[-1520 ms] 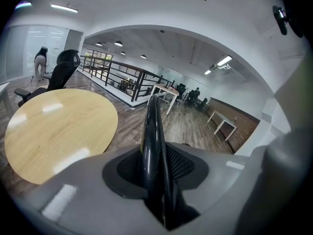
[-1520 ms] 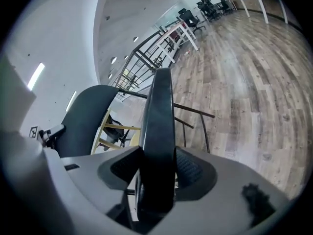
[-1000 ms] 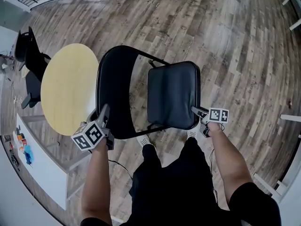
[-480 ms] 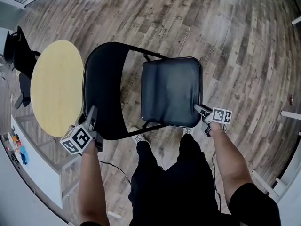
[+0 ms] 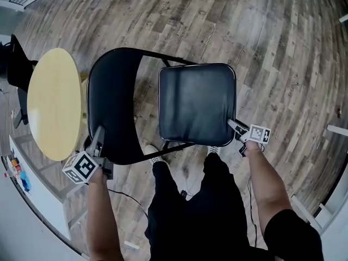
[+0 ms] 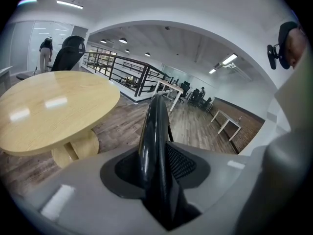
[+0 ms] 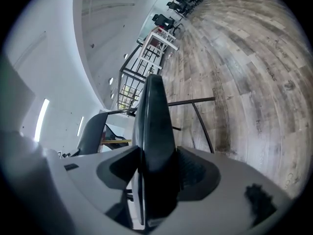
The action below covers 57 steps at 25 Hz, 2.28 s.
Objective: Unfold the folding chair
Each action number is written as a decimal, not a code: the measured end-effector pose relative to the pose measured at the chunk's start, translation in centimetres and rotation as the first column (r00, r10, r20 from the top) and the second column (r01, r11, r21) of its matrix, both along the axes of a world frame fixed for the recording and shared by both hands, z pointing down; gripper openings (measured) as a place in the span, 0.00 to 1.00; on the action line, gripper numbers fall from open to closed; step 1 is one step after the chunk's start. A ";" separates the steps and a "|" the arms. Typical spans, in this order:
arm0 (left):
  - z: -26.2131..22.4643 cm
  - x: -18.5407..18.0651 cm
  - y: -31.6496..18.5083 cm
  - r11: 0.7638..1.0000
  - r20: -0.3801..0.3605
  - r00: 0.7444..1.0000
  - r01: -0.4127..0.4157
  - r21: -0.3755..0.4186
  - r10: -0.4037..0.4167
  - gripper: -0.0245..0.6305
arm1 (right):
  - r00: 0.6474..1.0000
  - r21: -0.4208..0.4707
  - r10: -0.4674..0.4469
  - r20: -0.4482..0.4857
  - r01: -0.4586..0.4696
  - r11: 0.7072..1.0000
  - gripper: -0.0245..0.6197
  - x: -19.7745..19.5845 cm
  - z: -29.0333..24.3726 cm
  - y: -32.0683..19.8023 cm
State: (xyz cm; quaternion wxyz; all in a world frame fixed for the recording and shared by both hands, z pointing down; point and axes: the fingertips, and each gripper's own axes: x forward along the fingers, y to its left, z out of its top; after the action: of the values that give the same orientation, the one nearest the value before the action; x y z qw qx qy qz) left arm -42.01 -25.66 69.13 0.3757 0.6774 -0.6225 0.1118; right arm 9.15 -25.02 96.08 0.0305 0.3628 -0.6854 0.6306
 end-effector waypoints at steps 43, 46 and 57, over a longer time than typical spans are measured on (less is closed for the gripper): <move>-0.1 15.7 -0.3 0.998 0.075 0.996 -0.055 0.029 0.052 0.24 | 0.968 0.051 -0.043 0.249 0.031 0.998 0.41 10.4 9.7 -0.3; -0.1 15.7 -0.3 0.997 0.074 0.996 -0.059 0.043 0.056 0.24 | 0.968 0.055 -0.047 0.246 0.034 0.998 0.41 10.4 9.5 -0.2; 0.1 15.6 -0.2 0.998 0.070 0.996 -0.056 0.042 0.053 0.24 | 0.996 -0.040 -0.045 0.071 0.048 0.998 0.41 13.6 8.6 0.6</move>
State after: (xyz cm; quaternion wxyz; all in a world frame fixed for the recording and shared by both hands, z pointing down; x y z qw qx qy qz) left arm -26.36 -25.87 69.22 0.3360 0.6979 -0.6187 0.1315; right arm 22.75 -24.41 104.68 0.0290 0.3237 -0.6812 0.6560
